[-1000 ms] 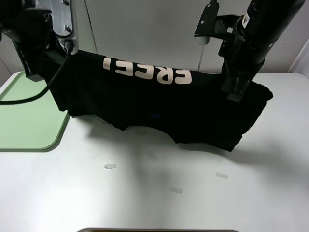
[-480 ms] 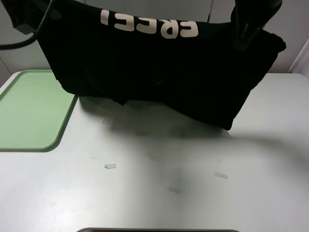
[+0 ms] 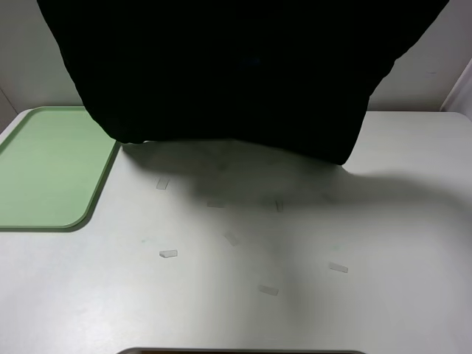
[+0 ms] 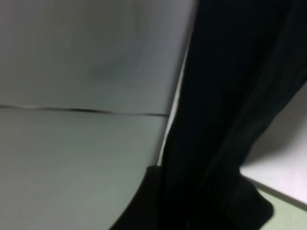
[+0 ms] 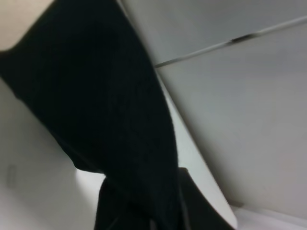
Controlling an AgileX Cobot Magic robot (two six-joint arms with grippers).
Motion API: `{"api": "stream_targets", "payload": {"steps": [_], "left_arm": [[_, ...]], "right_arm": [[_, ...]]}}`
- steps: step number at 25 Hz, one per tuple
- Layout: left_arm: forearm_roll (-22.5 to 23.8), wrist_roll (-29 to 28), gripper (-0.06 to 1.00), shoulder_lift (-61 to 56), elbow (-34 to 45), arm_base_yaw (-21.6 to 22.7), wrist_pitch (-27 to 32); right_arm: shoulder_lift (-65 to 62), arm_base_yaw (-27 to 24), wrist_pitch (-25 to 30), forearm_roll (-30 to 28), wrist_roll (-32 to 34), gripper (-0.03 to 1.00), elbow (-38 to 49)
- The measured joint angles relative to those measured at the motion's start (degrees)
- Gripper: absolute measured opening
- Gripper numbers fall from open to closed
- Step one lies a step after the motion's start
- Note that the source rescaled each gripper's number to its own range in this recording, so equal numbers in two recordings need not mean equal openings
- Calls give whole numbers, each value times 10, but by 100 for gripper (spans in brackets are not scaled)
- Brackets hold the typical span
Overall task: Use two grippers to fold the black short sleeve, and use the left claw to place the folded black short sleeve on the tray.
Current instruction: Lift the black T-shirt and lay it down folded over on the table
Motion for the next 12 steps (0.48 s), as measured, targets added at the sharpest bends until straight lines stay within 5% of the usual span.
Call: {"api": "stream_targets", "payload": {"steps": [12], "left_arm": [[50, -4, 0, -41, -24, -59, 45]], "right_arm": [[-79, 0, 12, 8, 21, 0, -17]]}}
